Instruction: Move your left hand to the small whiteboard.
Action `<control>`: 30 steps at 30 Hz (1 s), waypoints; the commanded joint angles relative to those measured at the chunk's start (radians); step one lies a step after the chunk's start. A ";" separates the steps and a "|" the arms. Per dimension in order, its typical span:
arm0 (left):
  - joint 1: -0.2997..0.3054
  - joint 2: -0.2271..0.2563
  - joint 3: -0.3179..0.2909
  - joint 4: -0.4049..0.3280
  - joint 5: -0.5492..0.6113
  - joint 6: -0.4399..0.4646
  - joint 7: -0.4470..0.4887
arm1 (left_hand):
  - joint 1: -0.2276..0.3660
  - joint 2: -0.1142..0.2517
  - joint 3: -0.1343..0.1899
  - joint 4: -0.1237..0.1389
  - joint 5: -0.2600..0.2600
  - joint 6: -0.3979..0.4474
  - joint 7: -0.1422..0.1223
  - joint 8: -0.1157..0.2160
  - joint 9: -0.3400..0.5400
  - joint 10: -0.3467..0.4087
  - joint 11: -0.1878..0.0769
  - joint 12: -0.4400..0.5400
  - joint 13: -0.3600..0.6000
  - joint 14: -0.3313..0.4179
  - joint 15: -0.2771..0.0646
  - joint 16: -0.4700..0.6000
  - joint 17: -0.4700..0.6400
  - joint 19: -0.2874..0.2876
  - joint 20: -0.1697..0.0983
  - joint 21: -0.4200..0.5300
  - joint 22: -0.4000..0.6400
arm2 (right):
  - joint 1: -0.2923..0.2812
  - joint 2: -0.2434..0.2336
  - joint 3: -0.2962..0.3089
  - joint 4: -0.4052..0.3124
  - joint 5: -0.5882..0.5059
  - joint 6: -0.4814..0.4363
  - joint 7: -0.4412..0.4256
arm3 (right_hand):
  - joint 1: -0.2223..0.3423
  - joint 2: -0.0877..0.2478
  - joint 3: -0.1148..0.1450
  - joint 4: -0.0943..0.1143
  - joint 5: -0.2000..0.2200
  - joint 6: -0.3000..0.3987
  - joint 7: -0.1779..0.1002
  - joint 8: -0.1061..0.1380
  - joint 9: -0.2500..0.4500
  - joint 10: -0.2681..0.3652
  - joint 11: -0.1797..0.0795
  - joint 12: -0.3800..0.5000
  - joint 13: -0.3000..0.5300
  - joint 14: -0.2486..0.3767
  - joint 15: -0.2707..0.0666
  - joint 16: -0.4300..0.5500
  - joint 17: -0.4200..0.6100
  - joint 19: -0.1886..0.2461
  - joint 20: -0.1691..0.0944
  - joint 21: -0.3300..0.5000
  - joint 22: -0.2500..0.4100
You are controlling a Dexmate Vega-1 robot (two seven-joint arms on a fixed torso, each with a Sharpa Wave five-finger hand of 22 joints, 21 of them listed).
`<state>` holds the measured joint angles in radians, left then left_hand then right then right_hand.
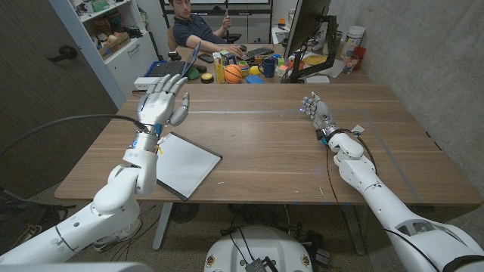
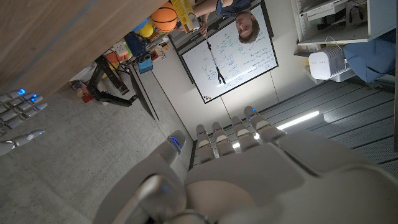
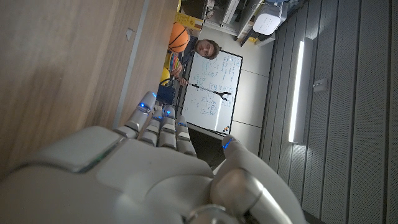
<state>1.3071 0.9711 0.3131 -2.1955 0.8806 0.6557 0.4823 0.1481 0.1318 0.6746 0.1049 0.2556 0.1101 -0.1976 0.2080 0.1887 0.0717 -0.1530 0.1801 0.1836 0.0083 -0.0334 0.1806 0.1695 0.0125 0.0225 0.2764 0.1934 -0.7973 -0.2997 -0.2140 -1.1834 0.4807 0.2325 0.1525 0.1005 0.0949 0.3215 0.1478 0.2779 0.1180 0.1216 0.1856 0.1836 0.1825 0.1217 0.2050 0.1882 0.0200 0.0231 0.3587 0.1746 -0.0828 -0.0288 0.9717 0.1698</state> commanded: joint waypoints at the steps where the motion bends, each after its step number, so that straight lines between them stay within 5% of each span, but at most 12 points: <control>1: 0.001 0.016 0.034 -0.022 0.029 0.116 -0.098 | 0.003 0.008 -0.012 0.001 -0.009 -0.032 -0.023 -0.013 0.006 -0.043 -0.004 -0.005 0.004 -0.050 -0.085 0.001 0.008 -0.042 0.100 -0.022 0.004 | -0.009 0.001 0.001 -0.019 -0.004 -0.016 -0.008 | -0.006 -0.005 -0.006 0.001 0.001 0.003 0.003 0.008 0.004 0.005 -0.002 0.003 0.002 0.009 0.000 -0.001 0.004 0.003 0.004 -0.002 0.004; 2: 0.004 0.018 0.030 -0.026 0.016 0.119 -0.108 | -0.002 0.005 -0.016 0.007 -0.013 -0.043 -0.024 -0.015 0.006 -0.054 -0.017 -0.004 0.004 -0.057 -0.083 0.006 0.008 -0.039 0.157 -0.024 0.004 | -0.009 0.002 0.002 -0.018 -0.001 -0.015 -0.005 | -0.007 -0.005 -0.006 0.001 0.001 0.004 0.003 0.008 0.004 0.005 -0.003 0.003 0.002 0.009 0.000 -0.001 0.004 0.006 0.003 -0.002 0.004; 4: 0.006 0.016 0.029 -0.029 0.003 0.132 -0.118 | -0.008 -0.002 -0.021 0.010 -0.017 -0.066 -0.024 -0.019 0.006 -0.075 -0.028 -0.006 0.004 -0.061 -0.084 0.009 0.008 -0.035 0.192 -0.027 0.003 | -0.008 0.005 0.003 -0.015 0.000 -0.012 -0.003 | -0.008 -0.005 -0.007 0.001 0.001 0.004 0.003 0.008 0.004 0.007 -0.002 0.003 0.002 0.011 -0.002 -0.001 0.004 0.008 0.003 -0.002 0.004; 7: 0.004 0.011 0.035 -0.039 -0.010 0.168 -0.144 | -0.007 -0.063 -0.055 -0.022 -0.016 -0.119 -0.025 -0.022 0.004 -0.116 -0.033 -0.004 0.003 -0.095 -0.073 0.008 0.007 -0.034 0.197 -0.039 0.003 | -0.009 0.006 0.002 -0.014 -0.002 -0.010 -0.004 | -0.009 -0.005 -0.008 0.002 0.001 0.005 0.002 0.008 0.004 0.007 -0.004 0.002 0.002 0.013 -0.001 -0.002 0.004 0.010 0.003 -0.003 0.004; 11: 0.020 0.002 -0.002 -0.045 -0.098 0.163 -0.145 | 0.031 -0.198 -0.119 -0.117 0.017 -0.163 -0.023 -0.006 0.006 -0.136 -0.013 0.009 0.004 -0.116 -0.050 0.018 0.009 -0.021 0.196 -0.052 0.002 | -0.007 0.008 0.004 -0.007 0.004 -0.007 0.008 | -0.010 -0.005 -0.009 0.003 0.002 0.004 0.002 0.007 0.004 0.008 -0.005 0.002 0.002 0.014 -0.001 -0.002 0.004 0.011 0.003 -0.005 0.004; 14: 0.020 0.012 -0.003 -0.045 -0.130 0.176 -0.156 | 0.049 -0.227 -0.134 -0.145 0.037 -0.154 -0.024 0.000 0.008 -0.155 -0.010 0.002 0.004 -0.098 -0.032 0.025 0.009 -0.003 0.197 -0.053 0.001 | -0.006 0.008 0.003 -0.005 0.001 -0.001 0.008 | -0.011 -0.005 -0.010 0.003 0.002 0.004 0.002 0.006 0.004 0.008 -0.005 0.001 0.002 0.014 -0.001 -0.003 0.004 0.011 0.004 -0.006 0.004; 21: 0.017 0.052 -0.002 -0.057 -0.200 0.194 -0.184 | 0.072 -0.257 -0.168 -0.182 0.061 -0.240 -0.025 -0.022 0.005 -0.263 -0.011 -0.008 0.003 -0.153 -0.026 0.011 0.010 0.015 0.196 -0.065 -0.007 | -0.010 0.005 0.004 -0.013 0.000 -0.005 0.006 | -0.012 -0.007 -0.013 0.003 0.002 0.002 0.000 0.005 0.004 0.008 -0.006 0.000 0.002 0.014 0.001 -0.006 0.004 0.012 0.006 -0.010 0.004; 30: -0.014 0.092 0.028 -0.071 -0.254 0.243 -0.213 | 0.081 -0.264 -0.209 -0.194 0.068 -0.329 -0.025 -0.026 0.004 -0.367 -0.002 -0.009 0.001 -0.226 0.014 0.006 0.010 0.060 0.196 -0.075 -0.018 | -0.005 0.010 0.003 0.003 -0.002 0.016 0.011 | -0.013 -0.007 -0.014 0.003 0.003 -0.001 -0.001 0.003 0.004 0.007 -0.006 -0.001 0.002 0.014 0.003 -0.008 0.003 0.014 0.007 -0.012 0.004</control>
<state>1.3193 1.0192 0.3164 -2.2490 0.7044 0.8445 0.3091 0.2243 -0.1236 0.4754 -0.0863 0.3185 -0.1701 -0.2199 0.1846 0.1905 -0.1726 -0.1608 0.1732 0.1835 -0.1692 -0.0311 0.1910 0.1747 0.0612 0.2135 0.2032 0.1766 -0.8060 -0.2938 -0.2110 -1.1932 0.4800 0.2296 0.1578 0.0925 0.0869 0.3091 0.1518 0.2780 0.1179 0.1215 0.1856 0.1836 0.1860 0.1180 0.2050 0.1881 0.0290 0.0214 0.3511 0.1744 -0.0738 -0.0195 0.9612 0.1697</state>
